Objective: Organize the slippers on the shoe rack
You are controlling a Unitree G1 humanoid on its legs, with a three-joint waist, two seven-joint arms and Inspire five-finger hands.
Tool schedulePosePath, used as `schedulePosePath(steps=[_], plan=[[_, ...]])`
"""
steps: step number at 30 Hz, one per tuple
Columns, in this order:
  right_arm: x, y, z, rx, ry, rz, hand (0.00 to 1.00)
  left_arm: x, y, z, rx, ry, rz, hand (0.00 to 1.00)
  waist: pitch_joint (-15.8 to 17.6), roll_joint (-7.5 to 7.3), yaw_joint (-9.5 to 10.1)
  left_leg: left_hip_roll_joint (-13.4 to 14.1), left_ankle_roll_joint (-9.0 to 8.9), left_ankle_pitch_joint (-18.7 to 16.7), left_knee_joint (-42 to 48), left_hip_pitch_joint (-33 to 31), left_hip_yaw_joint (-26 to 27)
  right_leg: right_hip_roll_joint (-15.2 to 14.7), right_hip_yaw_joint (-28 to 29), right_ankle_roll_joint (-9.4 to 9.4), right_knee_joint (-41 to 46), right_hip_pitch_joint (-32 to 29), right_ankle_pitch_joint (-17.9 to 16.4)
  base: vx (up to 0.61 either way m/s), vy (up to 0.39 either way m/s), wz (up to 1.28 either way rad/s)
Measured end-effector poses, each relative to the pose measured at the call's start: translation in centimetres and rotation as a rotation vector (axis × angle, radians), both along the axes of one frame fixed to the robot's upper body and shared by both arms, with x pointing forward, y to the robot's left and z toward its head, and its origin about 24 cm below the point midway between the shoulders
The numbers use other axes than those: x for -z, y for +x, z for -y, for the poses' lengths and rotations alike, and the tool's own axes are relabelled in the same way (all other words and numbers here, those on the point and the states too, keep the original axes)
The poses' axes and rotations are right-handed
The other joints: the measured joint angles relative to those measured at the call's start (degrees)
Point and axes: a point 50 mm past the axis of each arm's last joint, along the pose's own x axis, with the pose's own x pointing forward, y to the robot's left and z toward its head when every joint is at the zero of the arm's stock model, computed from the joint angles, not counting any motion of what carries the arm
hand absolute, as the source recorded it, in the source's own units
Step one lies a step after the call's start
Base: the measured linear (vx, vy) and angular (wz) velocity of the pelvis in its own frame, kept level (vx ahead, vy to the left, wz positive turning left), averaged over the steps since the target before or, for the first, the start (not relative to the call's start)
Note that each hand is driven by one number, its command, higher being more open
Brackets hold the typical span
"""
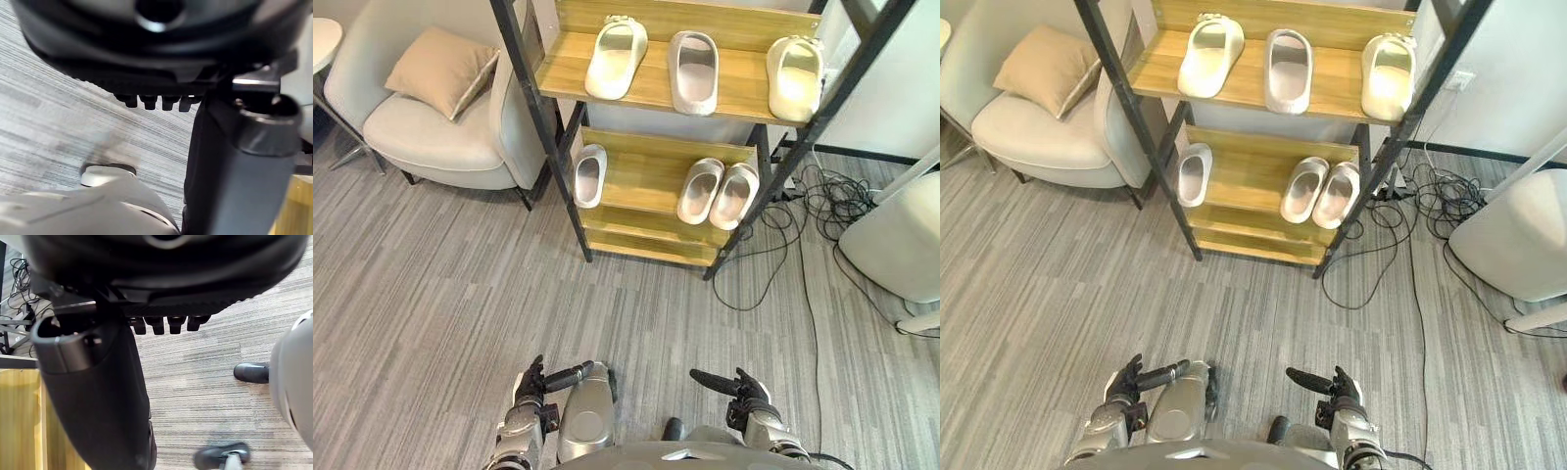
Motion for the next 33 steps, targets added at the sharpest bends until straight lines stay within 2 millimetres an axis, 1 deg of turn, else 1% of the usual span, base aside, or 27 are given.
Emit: schedulePosePath(steps=[1,2,3,4,5,6,7,8,9,10,11,12,13,14,15,18,19,21,23,24,25,27,28,29,30,31,33], plan=[[0.0,0.0,0.0,-0.001,0.001,-0.001,1.00,0.0,-0.1,0.0,0.000,-0.002,-0.004,1.00,0.0,-0.06,0.06,-0.1,0.34,-1.0,1.1,0.0,0.2,-0.3,0.2,0.22,0.6,0.2,-0.1,0.36,0.118,-0.07],[0.0,0.0,-0.1,-0.006,0.004,0.001,1.00,0.3,-0.6,0.0,-0.004,-0.004,-0.031,1.00,-0.1,0.07,0.18,0.0,1.32,-4.5,4.1,1.4,1.1,-1.4,1.0,1.74,6.8,-0.4,-1.5,0.27,0.099,-0.12],[0.0,0.1,-0.2,-0.006,0.004,0.001,1.00,0.3,-0.6,0.0,-0.004,-0.004,-0.032,1.00,-0.1,0.07,0.21,0.0,1.35,-4.6,4.1,1.5,1.1,-1.5,1.1,1.86,7.1,-0.5,-1.6,0.26,0.103,-0.44],[-0.1,0.3,-0.4,-0.027,0.006,0.008,1.00,0.6,-1.4,0.0,-0.006,-0.006,-0.064,1.00,-0.1,0.12,0.40,0.6,1.54,-6.8,3.0,5.7,2.9,-3.0,3.3,4.17,22.2,-5.6,-2.0,0.30,0.124,-0.59],[-0.2,0.7,-0.6,-0.057,0.003,0.018,1.00,0.8,-1.9,-0.3,0.007,0.005,-0.083,1.00,-0.3,-0.30,0.24,0.6,1.58,-7.8,1.6,8.6,4.1,-4.8,3.8,7.62,34.0,-10.6,-1.2,0.35,0.118,-0.61],[-0.3,1.0,-0.7,-0.067,0.001,0.034,1.00,0.8,-2.0,-0.5,0.031,0.021,-0.095,1.00,-0.4,-0.56,-0.21,0.3,1.74,-8.3,1.0,10.4,4.4,-6.3,2.8,6.97,40.7,-13.5,-1.6,0.34,0.071,-0.23],[-0.4,1.2,-0.7,-0.069,-0.002,0.046,1.00,0.7,-2.0,-0.7,0.064,0.037,-0.102,1.00,-0.8,-1.20,-0.68,-0.2,1.79,-8.5,-0.3,12.8,4.4,-8.1,0.1,5.10,44.7,-16.0,-2.7,0.35,0.010,0.04],[-0.4,1.1,-0.7,-0.071,-0.003,0.041,1.00,0.7,-1.9,-0.7,0.085,0.046,-0.102,1.00,-1.0,-1.48,-0.74,-0.2,1.78,-8.5,-1.8,14.7,4.3,-8.3,-2.0,3.29,43.7,-17.4,-3.8,0.30,-0.026,0.10],[-0.4,1.2,-0.7,-0.077,-0.005,0.045,1.00,0.7,-1.9,-0.7,0.089,0.046,-0.100,1.00,-1.0,-1.40,-0.75,0.2,1.72,-8.5,-2.8,16.0,4.2,-7.8,-3.4,2.09,40.8,-18.4,-4.6,0.27,-0.078,0.08],[-0.5,1.4,-0.8,-0.086,-0.008,0.052,1.00,0.7,-1.9,-0.6,0.091,0.046,-0.099,1.00,-1.0,-1.28,-0.84,0.6,1.60,-8.4,-3.6,16.7,3.9,-6.9,-3.8,1.52,36.9,-19.4,-5.0,0.19,-0.093,0.16],[-0.7,1.8,-0.8,-0.095,-0.011,0.066,1.00,0.6,-1.8,-0.6,0.091,0.046,-0.098,1.00,-1.0,-1.13,-1.42,1.2,1.27,-8.4,-4.3,17.1,3.0,-5.2,-3.1,1.54,30.1,-21.0,-4.9,0.24,-0.146,0.30],[-0.7,2.0,-0.9,-0.098,-0.011,0.070,1.00,0.6,-1.8,-0.6,0.093,0.044,-0.098,1.00,-0.9,-0.99,-1.83,1.7,0.50,-8.4,-4.5,17.1,2.1,-3.4,-1.3,1.56,22.4,-21.6,-3.7,0.25,-0.195,0.36],[-0.7,1.9,-0.9,-0.098,-0.010,0.067,1.00,0.6,-1.8,-0.6,0.093,0.044,-0.099,1.00,-0.9,-1.05,-1.88,1.7,-0.04,-8.5,-4.5,17.1,1.5,-2.8,-0.1,1.61,18.1,-21.5,-2.1,0.27,-0.205,0.45],[-0.5,1.5,-0.8,-0.095,-0.010,0.055,1.00,0.7,-1.9,-0.7,0.095,0.045,-0.102,1.00,-1.2,-1.60,-2.02,1.3,-1.14,-8.9,-4.5,17.4,0.3,-1.9,1.1,1.14,13.6,-20.6,6.0,0.31,-0.219,0.38],[-0.4,1.1,0.2,-0.091,-0.031,0.035,1.00,0.8,-2.1,-0.2,0.090,0.028,-0.107,1.00,-1.4,0.45,-1.60,2.4,-2.22,-9.0,-5.2,18.0,-1.4,-0.4,0.6,-0.36,11.8,-18.8,6.9,0.30,-0.206,0.33],[-0.3,0.5,1.4,-0.083,-0.060,0.005,1.00,1.3,-2.8,1.0,0.080,-0.005,-0.123,1.00,-2.2,3.64,-1.76,4.3,-3.02,-8.7,-6.6,18.0,-3.8,1.9,-1.5,-1.15,7.3,-16.4,7.1,0.24,-0.216,0.21],[-0.3,0.4,1.5,-0.082,-0.061,0.003,1.00,1.3,-2.8,1.0,0.080,-0.006,-0.124,1.00,-2.2,3.71,-1.79,4.4,-3.04,-8.7,-6.5,18.0,-4.0,2.0,-1.7,-1.16,7.0,-16.1,7.1,0.15,-0.195,0.42],[0.0,-0.6,1.9,-0.043,-0.060,-0.022,1.00,1.3,-2.8,1.2,0.057,-0.018,-0.118,1.00,-2.2,3.66,-1.73,5.4,-5.05,-9.0,-2.6,17.2,-5.0,2.7,-4.2,-1.63,3.9,-12.0,6.9,0.10,-0.130,0.56],[0.2,-1.4,1.9,-0.037,-0.061,-0.038,1.00,1.2,-2.6,1.0,0.046,-0.019,-0.102,1.00,-2.0,3.07,-1.14,6.6,-5.89,-9.0,8.4,12.2,-4.4,2.8,-6.2,-1.81,1.7,-9.1,6.8,0.03,-0.024,0.46],[0.2,-1.4,1.9,-0.036,-0.061,-0.038,1.00,1.1,-2.5,1.0,0.046,-0.019,-0.100,1.00,-2.1,3.06,-0.93,6.7,-6.23,-8.8,10.3,11.3,-4.1,2.8,-6.3,-1.81,1.4,-8.8,6.8,0.03,0.036,0.22],[0.2,-1.4,1.9,-0.036,-0.060,-0.038,1.00,1.1,-2.4,0.9,0.041,-0.021,-0.091,1.00,-1.9,2.62,-0.22,6.8,-6.98,-8.9,12.7,9.8,-3.2,2.3,-6.4,-1.75,0.6,-8.2,6.9,0.03,0.082,0.14],[0.1,-1.2,1.8,-0.036,-0.059,-0.033,1.00,1.0,-2.2,0.8,0.042,-0.017,-0.085,1.00,-1.6,2.56,-0.16,5.9,-6.60,-11.6,8.5,9.7,-3.2,1.3,-6.4,-1.39,0.3,-8.2,7.2,0.02,0.159,0.10],[0.1,-0.9,1.7,-0.032,-0.056,-0.027,1.00,1.0,-2.1,0.7,0.043,-0.018,-0.082,1.00,-1.3,2.23,-0.14,4.8,-6.56,-11.6,5.3,9.4,-3.7,0.3,-6.5,-0.97,0.2,-8.2,7.3,-0.01,0.174,0.04],[0.1,-0.8,1.6,-0.016,-0.048,-0.023,1.00,0.9,-2.0,0.8,0.045,-0.019,-0.079,1.00,-1.3,2.24,-0.16,3.9,-6.41,-10.2,0.3,9.2,-4.4,-0.5,-6.4,-0.19,0.2,-8.2,7.5,-0.01,0.240,-0.03],[0.1,-1.0,2.0,-0.011,-0.055,-0.029,1.00,1.0,-2.0,0.9,0.046,-0.023,-0.080,1.00,-1.4,2.40,-0.11,2.9,-4.03,-5.6,-3.3,10.1,-4.3,-0.7,-5.8,1.32,-0.1,-8.0,7.6,0.03,0.210,-0.02],[0.2,-1.0,1.3,-0.020,-0.038,-0.032,1.00,0.9,-2.3,0.4,0.045,-0.008,-0.084,1.00,-2.0,1.03,-0.01,1.1,-3.06,-4.5,-5.8,11.0,-3.8,-2.2,-5.0,1.63,-0.9,-8.3,7.8,0.08,0.244,0.00],[0.2,-0.9,0.7,-0.025,-0.023,-0.024,1.00,1.0,-2.4,0.1,0.043,-0.002,-0.099,1.00,-2.2,0.10,-0.03,-0.8,-2.48,-4.1,-6.8,12.0,-3.2,-3.9,-4.7,2.08,-1.8,-7.5,8.0,0.09,0.185,0.02]])
